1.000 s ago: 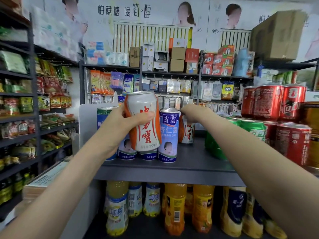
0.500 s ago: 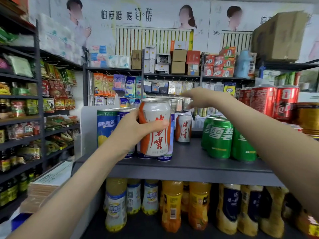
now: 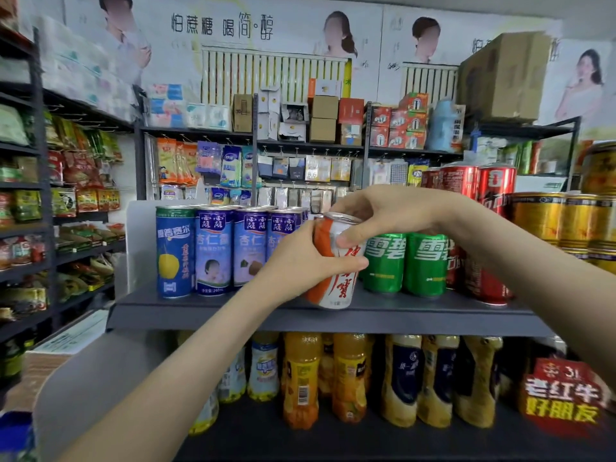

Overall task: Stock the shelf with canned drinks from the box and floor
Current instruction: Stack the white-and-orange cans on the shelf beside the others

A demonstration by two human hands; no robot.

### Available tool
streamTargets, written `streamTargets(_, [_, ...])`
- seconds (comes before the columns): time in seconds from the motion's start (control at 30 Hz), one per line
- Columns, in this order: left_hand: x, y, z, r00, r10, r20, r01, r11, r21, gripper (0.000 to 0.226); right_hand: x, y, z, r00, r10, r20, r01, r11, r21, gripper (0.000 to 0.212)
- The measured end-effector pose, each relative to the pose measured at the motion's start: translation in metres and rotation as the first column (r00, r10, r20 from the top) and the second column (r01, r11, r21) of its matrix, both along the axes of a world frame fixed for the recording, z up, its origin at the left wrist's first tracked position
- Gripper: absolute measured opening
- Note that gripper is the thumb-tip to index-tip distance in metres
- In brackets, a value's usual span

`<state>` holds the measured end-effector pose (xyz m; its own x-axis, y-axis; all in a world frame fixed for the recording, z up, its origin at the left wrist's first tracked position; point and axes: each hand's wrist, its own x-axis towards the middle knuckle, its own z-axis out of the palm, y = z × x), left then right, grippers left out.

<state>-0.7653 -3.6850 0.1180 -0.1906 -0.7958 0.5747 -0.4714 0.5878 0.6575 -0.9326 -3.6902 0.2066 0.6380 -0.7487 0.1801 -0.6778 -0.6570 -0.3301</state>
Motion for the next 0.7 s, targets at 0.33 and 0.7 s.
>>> streamTargets(0.33, [0.063,-0.029,0.006,0.756,0.560,0.339,-0.188,0.681,-0.707,0.063,0.008,-0.030,-0.014,0.975,-0.216,0.049,0.214,0.976,0.032,0.054])
streamTargets(0.7, [0.069,-0.055,-0.010,0.700,0.609,0.373,-0.161,0.643,-0.749,0.070,0.015,-0.033,-0.073,0.979,-0.188,0.073,0.198,0.834,-0.514,0.080])
